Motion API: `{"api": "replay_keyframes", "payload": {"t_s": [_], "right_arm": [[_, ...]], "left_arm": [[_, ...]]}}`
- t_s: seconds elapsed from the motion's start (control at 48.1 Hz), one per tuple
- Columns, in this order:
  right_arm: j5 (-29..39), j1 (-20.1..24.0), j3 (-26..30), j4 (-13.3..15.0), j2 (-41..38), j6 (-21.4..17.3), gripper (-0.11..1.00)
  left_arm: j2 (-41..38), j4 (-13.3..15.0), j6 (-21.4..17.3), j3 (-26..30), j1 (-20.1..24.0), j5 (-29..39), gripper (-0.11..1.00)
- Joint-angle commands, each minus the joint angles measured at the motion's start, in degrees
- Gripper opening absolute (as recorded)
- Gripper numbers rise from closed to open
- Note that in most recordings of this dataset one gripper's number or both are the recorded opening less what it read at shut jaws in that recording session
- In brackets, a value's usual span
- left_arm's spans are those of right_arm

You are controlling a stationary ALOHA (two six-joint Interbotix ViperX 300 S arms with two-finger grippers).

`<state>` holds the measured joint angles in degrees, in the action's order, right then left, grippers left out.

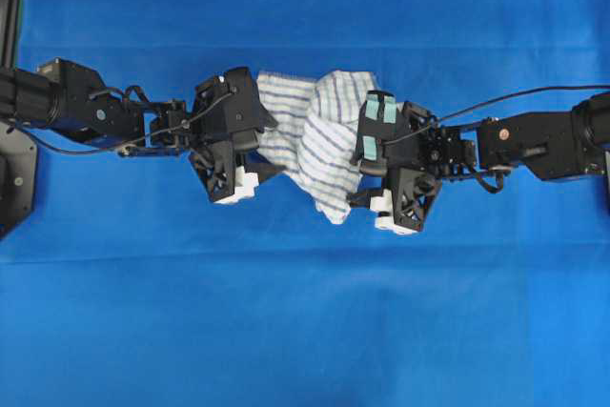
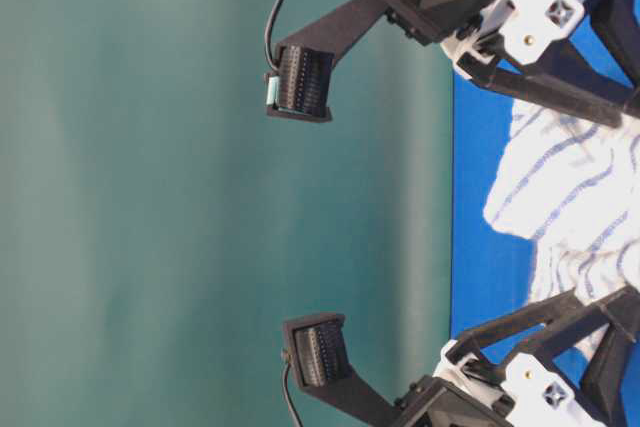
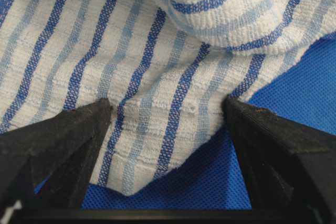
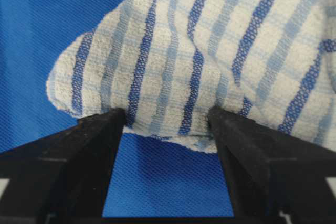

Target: Lift the towel with both arms.

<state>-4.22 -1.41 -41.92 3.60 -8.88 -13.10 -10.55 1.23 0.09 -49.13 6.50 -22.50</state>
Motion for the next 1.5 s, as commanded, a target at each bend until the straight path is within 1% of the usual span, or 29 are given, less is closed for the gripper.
{"api": "replay_keyframes", "payload": {"t_s": [0.0, 0.062, 0.104, 0.166, 0.229, 0.27, 0.291, 0.312, 0.333, 0.561, 0.644, 0.748, 0.936, 1.164, 1.227, 1.331, 1.476], "right_arm": [[-0.53, -0.18, 0.88, -0.09, 0.79, -0.09, 0.65], [-0.62, -0.26, 0.88, 0.09, 0.79, 0.0, 0.62], [-0.62, -0.26, 0.88, 0.09, 0.79, 0.0, 0.54], [-0.7, -0.44, 0.79, 0.09, 0.79, 0.0, 0.38], [-0.7, -0.62, 0.7, 0.09, 0.79, 0.0, 0.19], [-0.7, -0.7, 0.7, 0.09, 0.79, 0.0, 0.09], [-0.7, -0.7, 0.7, 0.09, 0.79, 0.0, 0.06], [-0.7, -0.7, 0.7, 0.09, 0.79, 0.0, 0.06], [-0.7, -0.7, 0.7, 0.09, 0.79, 0.0, 0.06], [-0.44, -0.88, 1.05, -0.09, 1.05, -0.09, 0.06], [0.09, -0.88, 1.32, -0.18, 2.29, -0.18, 0.06], [2.55, -0.88, 1.32, -0.18, 6.15, -0.35, 0.06], [8.53, -1.67, 2.11, -0.09, 15.12, -0.35, 0.06], [17.67, -2.99, 5.1, 0.26, 24.87, 0.18, 0.06], [20.57, -3.43, 6.15, 0.88, 26.98, 0.18, 0.06], [25.58, -3.52, 8.35, 2.81, 30.5, 0.18, 0.06], [30.76, -3.52, 11.43, 4.66, 33.66, 0.26, 0.06]], "left_arm": [[0.44, 0.09, 0.0, 0.44, 0.09, 0.0, 0.82], [0.44, 0.09, 0.0, 0.26, 0.0, 0.26, 0.7], [0.53, 0.09, 0.0, 0.26, -0.09, 0.35, 0.6], [0.53, 0.09, 0.0, 0.26, -0.18, 0.44, 0.41], [0.62, 0.09, 0.0, 0.18, -0.26, 0.7, 0.26], [0.62, 0.09, 0.0, 0.18, -0.35, 0.97, 0.16], [0.62, 0.0, 0.0, 0.26, -0.35, 1.05, 0.12], [0.7, 0.09, 0.0, 0.26, -0.35, 1.14, 0.07], [0.7, 0.09, 0.0, 0.18, -0.35, 1.23, 0.05], [3.08, 0.09, 0.09, 0.44, -0.35, 3.43, 0.05], [5.71, 0.09, 0.26, 0.7, -0.35, 4.92, 0.05], [10.55, 0.18, 0.88, 1.58, -0.35, 8.61, 0.05], [18.98, 0.18, 1.58, 3.87, -0.35, 17.23, 0.05], [26.81, 0.26, 2.29, 6.42, -0.35, 23.47, 0.05], [28.83, 0.26, 2.37, 7.12, -0.35, 25.4, 0.05], [32.26, 0.26, 2.29, 8.17, -0.35, 28.92, 0.05], [37.88, 0.26, 2.11, 9.93, -0.35, 32.78, 0.05]]}}
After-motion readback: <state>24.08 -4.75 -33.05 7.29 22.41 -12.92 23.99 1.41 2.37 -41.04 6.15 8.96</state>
